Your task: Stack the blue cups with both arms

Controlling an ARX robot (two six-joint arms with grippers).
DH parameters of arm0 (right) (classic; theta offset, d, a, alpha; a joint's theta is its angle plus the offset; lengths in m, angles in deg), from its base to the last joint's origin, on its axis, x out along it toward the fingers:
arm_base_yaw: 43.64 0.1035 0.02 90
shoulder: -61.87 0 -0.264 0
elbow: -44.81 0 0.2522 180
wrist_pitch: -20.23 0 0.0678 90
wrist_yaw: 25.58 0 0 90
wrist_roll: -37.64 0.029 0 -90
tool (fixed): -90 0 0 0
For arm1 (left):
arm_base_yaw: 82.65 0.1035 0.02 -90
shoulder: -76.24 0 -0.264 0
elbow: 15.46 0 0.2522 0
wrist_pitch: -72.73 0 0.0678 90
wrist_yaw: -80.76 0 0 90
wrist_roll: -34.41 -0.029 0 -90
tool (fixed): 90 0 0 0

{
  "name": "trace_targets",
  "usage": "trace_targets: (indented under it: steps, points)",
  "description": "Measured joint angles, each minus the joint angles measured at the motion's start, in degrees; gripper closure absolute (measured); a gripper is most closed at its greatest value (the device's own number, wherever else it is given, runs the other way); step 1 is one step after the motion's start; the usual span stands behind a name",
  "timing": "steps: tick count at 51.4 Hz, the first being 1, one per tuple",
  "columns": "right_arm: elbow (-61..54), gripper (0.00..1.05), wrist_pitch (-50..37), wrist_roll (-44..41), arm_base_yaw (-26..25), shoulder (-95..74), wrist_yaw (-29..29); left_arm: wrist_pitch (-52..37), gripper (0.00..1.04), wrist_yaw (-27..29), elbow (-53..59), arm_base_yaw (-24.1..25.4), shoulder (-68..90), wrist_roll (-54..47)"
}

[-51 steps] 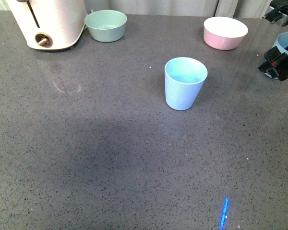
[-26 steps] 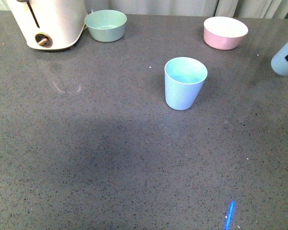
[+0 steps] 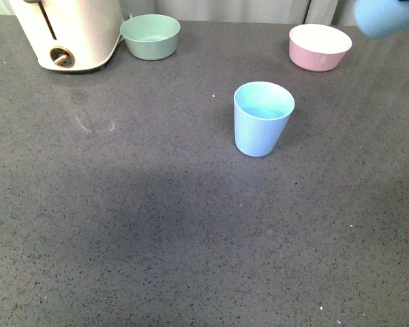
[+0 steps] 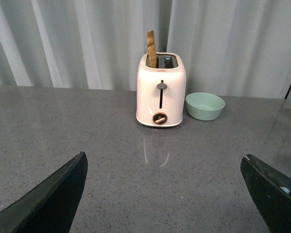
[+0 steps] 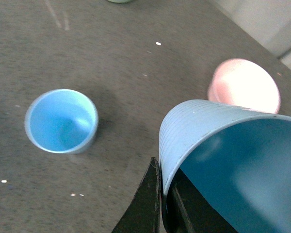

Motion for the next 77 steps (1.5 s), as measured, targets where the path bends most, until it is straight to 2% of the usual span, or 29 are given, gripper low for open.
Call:
trace_targets:
  steps: [7,18,28,50,62,65,69,77]
  points:
    - [-2.67,1.03,0.7,0.13,7.74,1.18,-1.07,0.0,0.09,0.0,0.0,0.0,0.0,0.0]
    - [-3.56,1.03,0.74,0.83,13.33,0.11,-2.86,0.0,0.09,0.0,0.0,0.0,0.0,0.0]
    - [-3.56,1.03,0.74,1.68,15.91,-2.25,-3.87,0.0,0.09,0.0,0.0,0.0,0.0,0.0]
    - [-3.32,1.03,0.31,1.9,16.72,-6.82,-6.08,0.0,0.09,0.0,0.0,0.0,0.0,0.0]
    - [-3.32,0.59,-1.81,2.38,15.72,-6.19,-6.64,0.0,0.09,0.0,0.0,0.0,0.0,0.0]
    - [-3.5,0.52,-2.99,2.71,15.1,-5.33,-6.67,0.0,0.09,0.0,0.0,0.0,0.0,0.0]
    - [-5.2,0.38,-7.63,2.99,13.53,-2.3,-8.13,0.0,0.09,0.0,0.0,0.0,0.0,0.0]
    - [-9.6,0.17,-14.25,7.41,10.4,5.55,-7.39,0.0,0.09,0.0,0.0,0.0,0.0,0.0]
